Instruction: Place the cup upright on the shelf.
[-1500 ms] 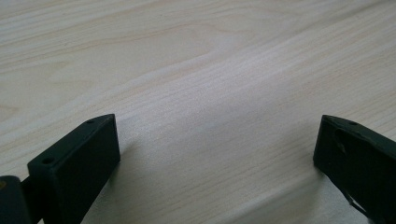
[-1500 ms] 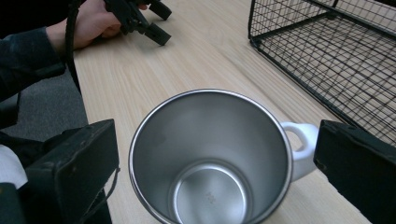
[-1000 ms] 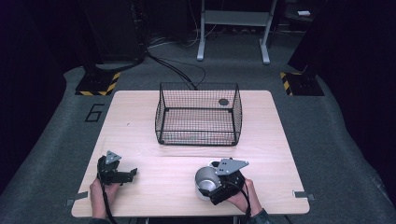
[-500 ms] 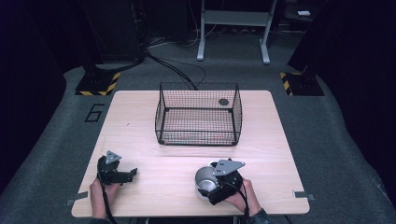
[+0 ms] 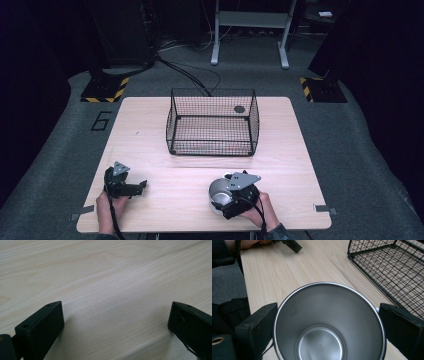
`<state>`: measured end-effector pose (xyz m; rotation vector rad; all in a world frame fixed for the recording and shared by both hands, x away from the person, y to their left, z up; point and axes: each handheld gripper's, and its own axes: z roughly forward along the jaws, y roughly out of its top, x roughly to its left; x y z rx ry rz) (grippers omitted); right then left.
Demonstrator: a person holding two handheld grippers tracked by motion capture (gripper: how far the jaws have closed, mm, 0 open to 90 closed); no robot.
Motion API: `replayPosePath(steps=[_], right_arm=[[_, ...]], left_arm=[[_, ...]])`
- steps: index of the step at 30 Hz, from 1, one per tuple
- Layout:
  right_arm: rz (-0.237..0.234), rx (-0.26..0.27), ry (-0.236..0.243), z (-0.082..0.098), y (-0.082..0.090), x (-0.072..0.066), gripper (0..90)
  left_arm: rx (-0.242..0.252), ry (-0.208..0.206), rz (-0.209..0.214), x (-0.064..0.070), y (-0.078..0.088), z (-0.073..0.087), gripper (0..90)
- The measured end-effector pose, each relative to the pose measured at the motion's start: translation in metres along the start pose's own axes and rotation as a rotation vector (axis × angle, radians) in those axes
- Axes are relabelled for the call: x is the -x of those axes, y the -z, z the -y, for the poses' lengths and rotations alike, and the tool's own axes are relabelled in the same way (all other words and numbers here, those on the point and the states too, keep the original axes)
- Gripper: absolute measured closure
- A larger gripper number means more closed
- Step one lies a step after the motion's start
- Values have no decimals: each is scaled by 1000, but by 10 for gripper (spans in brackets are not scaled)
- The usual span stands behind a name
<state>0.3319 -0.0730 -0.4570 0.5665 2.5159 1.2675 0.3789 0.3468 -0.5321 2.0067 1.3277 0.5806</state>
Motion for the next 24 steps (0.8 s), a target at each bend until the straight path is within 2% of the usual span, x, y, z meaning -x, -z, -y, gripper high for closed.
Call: replayPosePath(steps=[4,10,24], right_arm=[[-2,2,11,0,0,0,51],[2,25,0,2,0,0,55],[5,17,-8,1,0,0,59]], left_arm=[[-5,-1,2,0,0,0,4],[-5,-1,1,0,0,0,4],[-3,-1,1,0,0,0,4]])
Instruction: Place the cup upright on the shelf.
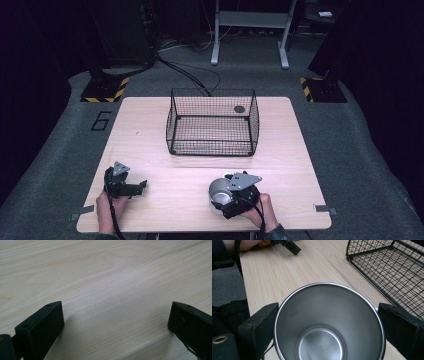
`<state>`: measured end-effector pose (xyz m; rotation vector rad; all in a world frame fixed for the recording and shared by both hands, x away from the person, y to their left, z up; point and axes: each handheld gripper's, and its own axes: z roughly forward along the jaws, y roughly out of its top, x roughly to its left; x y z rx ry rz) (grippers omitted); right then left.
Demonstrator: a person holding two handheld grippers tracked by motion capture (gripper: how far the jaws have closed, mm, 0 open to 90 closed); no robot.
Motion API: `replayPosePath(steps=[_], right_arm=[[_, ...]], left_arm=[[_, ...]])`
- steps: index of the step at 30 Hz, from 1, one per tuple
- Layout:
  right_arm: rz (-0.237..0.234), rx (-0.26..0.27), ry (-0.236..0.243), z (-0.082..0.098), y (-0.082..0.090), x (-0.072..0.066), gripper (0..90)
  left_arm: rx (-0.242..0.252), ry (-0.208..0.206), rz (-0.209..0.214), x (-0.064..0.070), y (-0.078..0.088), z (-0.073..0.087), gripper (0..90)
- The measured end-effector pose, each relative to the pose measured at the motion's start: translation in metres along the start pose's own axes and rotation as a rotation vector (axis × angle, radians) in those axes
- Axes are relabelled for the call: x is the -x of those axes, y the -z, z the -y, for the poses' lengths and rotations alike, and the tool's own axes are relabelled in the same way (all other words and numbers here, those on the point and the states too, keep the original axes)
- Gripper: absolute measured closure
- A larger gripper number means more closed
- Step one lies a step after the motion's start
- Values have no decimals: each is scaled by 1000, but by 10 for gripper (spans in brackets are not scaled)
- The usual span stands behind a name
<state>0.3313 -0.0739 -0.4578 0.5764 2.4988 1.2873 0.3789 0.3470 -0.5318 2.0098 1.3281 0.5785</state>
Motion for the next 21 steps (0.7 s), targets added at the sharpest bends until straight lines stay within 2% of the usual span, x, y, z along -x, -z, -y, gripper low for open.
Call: replayPosePath(steps=[10,21], right_arm=[[3,17,-11,-4,3,2,59],[32,23,-17,-9,7,11,59]], left_arm=[[3,1,-1,0,0,0,4],[3,1,-1,0,0,0,4]])
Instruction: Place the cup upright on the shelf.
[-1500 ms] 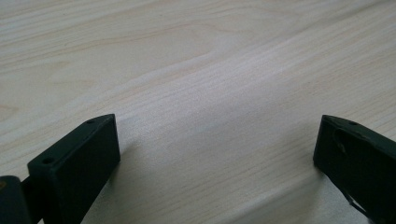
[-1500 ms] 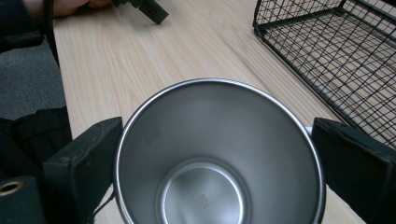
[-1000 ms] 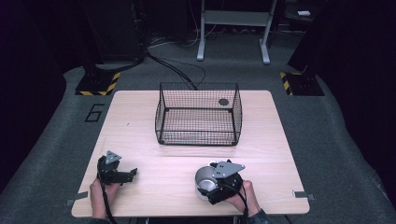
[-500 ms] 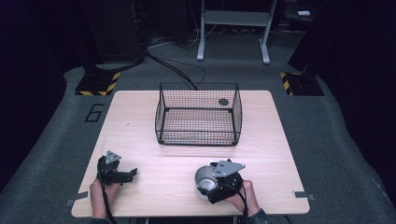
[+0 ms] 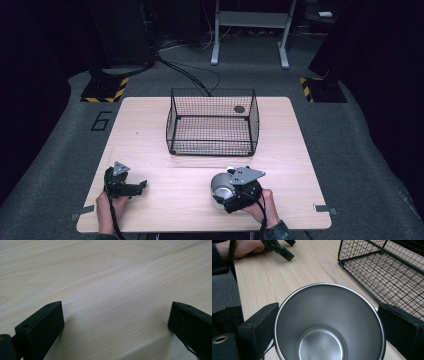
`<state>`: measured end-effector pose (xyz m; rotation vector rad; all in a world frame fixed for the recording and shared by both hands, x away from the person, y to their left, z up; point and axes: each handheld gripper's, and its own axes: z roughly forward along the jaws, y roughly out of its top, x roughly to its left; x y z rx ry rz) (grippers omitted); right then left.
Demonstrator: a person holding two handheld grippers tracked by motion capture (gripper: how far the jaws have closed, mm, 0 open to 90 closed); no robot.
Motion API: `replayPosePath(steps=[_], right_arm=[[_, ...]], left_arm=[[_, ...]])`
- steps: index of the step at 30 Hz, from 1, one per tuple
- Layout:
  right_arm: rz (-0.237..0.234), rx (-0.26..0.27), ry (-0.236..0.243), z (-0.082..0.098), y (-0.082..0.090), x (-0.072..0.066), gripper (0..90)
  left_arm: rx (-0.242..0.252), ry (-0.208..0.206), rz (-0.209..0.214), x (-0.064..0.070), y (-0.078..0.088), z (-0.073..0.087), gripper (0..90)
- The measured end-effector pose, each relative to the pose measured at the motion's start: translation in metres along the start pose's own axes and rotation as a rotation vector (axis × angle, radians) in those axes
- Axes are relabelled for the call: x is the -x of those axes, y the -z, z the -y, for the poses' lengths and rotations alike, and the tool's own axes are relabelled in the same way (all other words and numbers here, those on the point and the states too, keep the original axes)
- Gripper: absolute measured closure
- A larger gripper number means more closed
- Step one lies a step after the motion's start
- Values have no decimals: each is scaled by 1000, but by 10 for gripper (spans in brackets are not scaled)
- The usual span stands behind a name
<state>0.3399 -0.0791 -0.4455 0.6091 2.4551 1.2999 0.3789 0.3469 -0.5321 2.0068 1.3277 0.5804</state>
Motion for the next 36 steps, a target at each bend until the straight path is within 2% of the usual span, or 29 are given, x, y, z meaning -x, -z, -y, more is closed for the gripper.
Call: replayPosePath(steps=[25,33,35,36], right_arm=[[61,-18,-33,-11,5,26,59],[73,-11,-27,-16,8,32,60],[80,-12,-38,-20,10,33,59],[79,-9,-28,-21,10,35,60]], left_arm=[[-2,0,1,0,0,0,4],[0,0,0,0,0,0,4],[1,1,0,0,0,0,4],[1,1,0,0,0,0,4]])
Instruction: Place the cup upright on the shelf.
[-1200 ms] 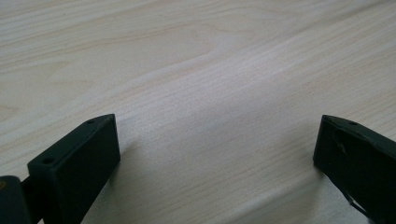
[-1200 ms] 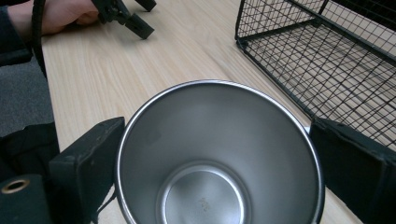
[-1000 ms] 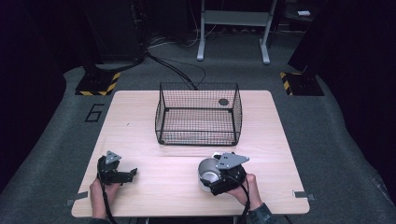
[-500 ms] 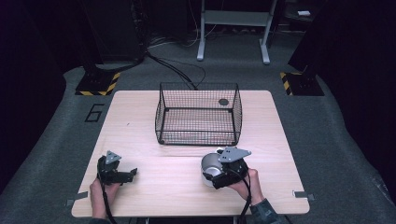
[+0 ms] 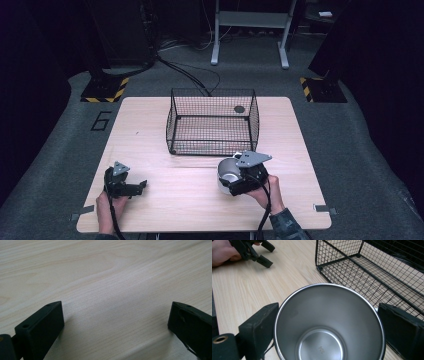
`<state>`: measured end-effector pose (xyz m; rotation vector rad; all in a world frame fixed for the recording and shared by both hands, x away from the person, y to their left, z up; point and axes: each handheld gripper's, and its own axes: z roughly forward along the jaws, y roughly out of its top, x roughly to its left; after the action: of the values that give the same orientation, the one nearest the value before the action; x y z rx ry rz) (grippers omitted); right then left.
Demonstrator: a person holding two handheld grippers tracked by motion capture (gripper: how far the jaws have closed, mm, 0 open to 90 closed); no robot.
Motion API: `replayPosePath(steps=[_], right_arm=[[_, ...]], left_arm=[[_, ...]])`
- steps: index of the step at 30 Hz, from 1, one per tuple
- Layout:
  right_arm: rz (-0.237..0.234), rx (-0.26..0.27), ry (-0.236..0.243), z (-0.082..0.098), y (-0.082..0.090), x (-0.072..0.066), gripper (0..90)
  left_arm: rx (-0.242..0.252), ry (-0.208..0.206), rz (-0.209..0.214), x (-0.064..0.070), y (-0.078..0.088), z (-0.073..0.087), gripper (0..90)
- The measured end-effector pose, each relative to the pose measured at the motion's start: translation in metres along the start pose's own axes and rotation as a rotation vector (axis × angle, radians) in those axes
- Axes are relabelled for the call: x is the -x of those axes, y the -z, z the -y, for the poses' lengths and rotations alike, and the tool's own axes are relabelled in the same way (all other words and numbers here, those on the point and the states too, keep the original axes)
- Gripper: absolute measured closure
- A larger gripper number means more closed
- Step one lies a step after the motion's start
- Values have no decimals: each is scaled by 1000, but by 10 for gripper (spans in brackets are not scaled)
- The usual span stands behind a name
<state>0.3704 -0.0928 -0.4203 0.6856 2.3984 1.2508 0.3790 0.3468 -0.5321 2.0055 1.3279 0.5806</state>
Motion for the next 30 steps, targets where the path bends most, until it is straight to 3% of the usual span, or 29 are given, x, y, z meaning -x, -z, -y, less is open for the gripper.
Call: replayPosePath(steps=[8,17,30], right_arm=[[12,-19,-15,-9,2,4,59],[38,-6,-45,-22,8,14,60],[54,3,-45,-40,11,30,60]], left_arm=[[0,0,0,0,0,0,4],[0,0,0,0,0,0,4],[-1,-1,1,0,0,0,4]])
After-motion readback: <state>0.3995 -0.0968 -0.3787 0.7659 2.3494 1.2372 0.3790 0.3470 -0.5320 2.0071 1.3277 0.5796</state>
